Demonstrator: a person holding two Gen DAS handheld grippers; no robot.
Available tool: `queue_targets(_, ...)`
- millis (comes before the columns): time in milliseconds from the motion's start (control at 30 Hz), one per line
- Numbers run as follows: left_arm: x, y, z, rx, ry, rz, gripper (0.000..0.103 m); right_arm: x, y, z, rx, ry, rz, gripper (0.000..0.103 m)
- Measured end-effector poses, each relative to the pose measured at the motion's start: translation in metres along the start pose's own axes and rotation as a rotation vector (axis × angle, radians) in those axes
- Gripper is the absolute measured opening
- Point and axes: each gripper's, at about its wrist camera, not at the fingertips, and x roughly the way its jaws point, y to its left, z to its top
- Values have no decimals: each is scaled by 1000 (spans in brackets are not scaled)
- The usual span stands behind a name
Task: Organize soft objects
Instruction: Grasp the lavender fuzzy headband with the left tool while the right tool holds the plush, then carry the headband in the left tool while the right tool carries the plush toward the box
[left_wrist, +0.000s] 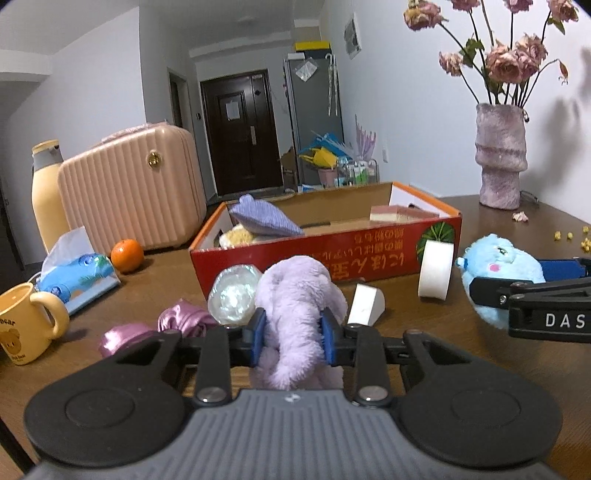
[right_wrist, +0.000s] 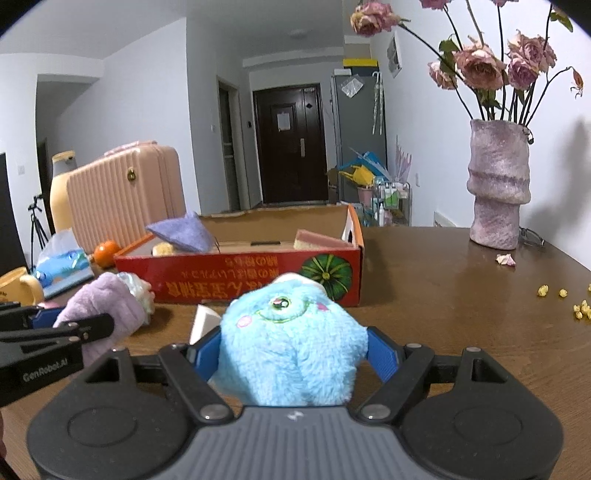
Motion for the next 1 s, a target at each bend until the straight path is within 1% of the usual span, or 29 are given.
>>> queue_targets(233, -9, 3, 11, -8, -55, 3, 30, -6, 9, 11, 8, -74, -7, 80)
queue_targets(433, -9, 4, 24, -23, -98, -3, 30, -2, 16, 18, 6, -108, -13, 80)
queue_targets(733, 7, 10, 44, -67, -130, -10, 30, 10, 25, 28, -12, -138, -14, 80)
queue_targets(1000, 26, 18, 64, -112, -154, -2, 30, 31, 26, 41, -10, -154, -14, 80)
